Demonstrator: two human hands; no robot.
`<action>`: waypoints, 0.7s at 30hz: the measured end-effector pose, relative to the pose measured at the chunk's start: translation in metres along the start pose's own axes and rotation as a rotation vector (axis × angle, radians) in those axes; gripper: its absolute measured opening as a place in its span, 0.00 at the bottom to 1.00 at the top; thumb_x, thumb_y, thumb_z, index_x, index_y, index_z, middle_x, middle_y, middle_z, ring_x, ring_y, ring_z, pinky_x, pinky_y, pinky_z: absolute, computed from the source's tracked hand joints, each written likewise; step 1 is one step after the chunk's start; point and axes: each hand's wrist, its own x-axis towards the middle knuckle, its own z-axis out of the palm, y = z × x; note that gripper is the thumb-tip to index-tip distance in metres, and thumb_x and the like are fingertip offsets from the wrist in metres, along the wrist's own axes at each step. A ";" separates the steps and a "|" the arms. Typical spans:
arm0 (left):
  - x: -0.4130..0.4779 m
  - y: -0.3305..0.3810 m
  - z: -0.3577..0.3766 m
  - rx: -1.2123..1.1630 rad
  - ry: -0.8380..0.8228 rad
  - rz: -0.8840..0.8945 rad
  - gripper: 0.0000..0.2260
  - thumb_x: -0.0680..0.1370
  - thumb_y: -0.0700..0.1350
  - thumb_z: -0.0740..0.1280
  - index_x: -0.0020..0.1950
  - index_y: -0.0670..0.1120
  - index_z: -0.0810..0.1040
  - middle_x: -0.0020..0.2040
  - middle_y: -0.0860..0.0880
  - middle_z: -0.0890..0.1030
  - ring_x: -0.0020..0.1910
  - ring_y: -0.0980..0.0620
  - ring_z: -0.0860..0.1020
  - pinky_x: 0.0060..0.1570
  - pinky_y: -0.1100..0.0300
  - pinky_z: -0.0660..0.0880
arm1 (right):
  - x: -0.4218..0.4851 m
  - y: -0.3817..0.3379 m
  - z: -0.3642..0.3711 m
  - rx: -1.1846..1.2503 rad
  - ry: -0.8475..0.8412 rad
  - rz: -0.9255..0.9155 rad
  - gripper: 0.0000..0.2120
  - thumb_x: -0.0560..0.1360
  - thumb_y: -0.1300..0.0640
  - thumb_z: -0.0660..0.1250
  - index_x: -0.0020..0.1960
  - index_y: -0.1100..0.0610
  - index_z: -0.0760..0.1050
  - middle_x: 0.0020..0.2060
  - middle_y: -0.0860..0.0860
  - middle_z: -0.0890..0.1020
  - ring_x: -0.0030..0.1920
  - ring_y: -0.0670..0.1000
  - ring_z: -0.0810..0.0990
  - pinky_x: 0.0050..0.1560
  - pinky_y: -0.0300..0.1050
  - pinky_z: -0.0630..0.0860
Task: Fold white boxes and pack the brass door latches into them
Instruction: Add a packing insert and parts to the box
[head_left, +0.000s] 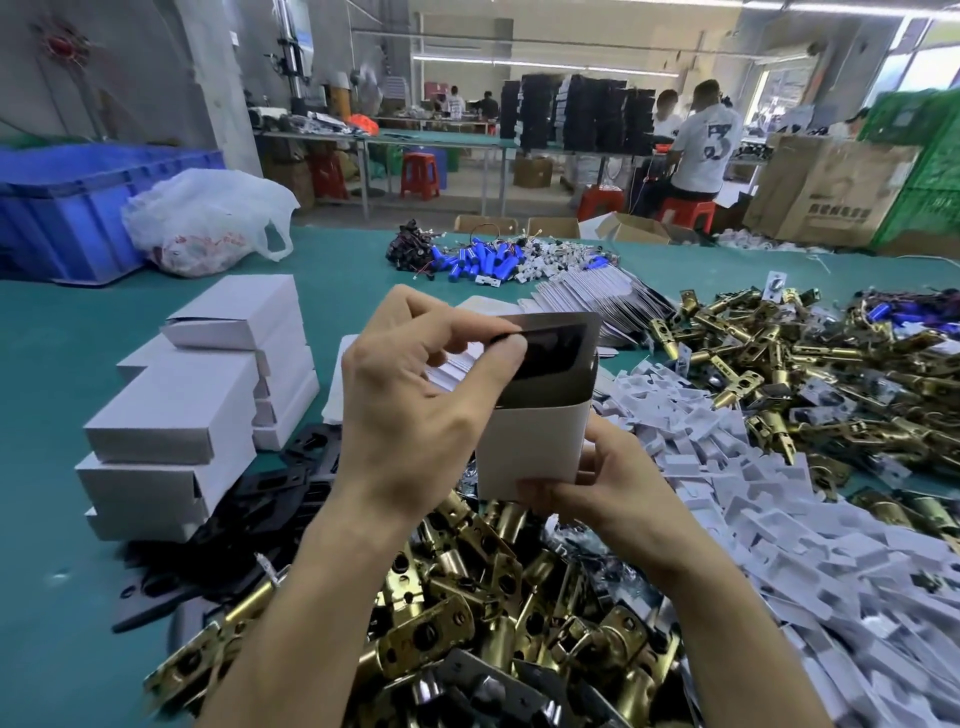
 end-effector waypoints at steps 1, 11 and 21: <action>-0.001 0.000 0.002 0.001 -0.001 -0.017 0.06 0.74 0.46 0.74 0.43 0.58 0.83 0.41 0.56 0.77 0.40 0.62 0.73 0.40 0.72 0.67 | 0.000 -0.001 0.000 0.018 -0.004 -0.003 0.21 0.69 0.70 0.76 0.56 0.51 0.78 0.44 0.54 0.87 0.42 0.50 0.86 0.38 0.37 0.79; -0.001 -0.009 0.011 -0.109 0.053 -0.204 0.12 0.76 0.40 0.74 0.43 0.59 0.83 0.44 0.49 0.81 0.39 0.64 0.76 0.42 0.72 0.70 | -0.002 -0.005 0.002 -0.003 -0.016 -0.017 0.20 0.70 0.68 0.76 0.57 0.50 0.79 0.40 0.56 0.86 0.36 0.49 0.84 0.33 0.36 0.76; -0.005 -0.012 0.014 -0.299 0.086 -0.357 0.09 0.72 0.42 0.72 0.44 0.57 0.83 0.51 0.50 0.84 0.43 0.54 0.83 0.41 0.54 0.81 | -0.002 -0.006 0.002 0.003 -0.024 -0.026 0.19 0.71 0.66 0.76 0.58 0.51 0.78 0.41 0.56 0.86 0.36 0.49 0.83 0.35 0.39 0.76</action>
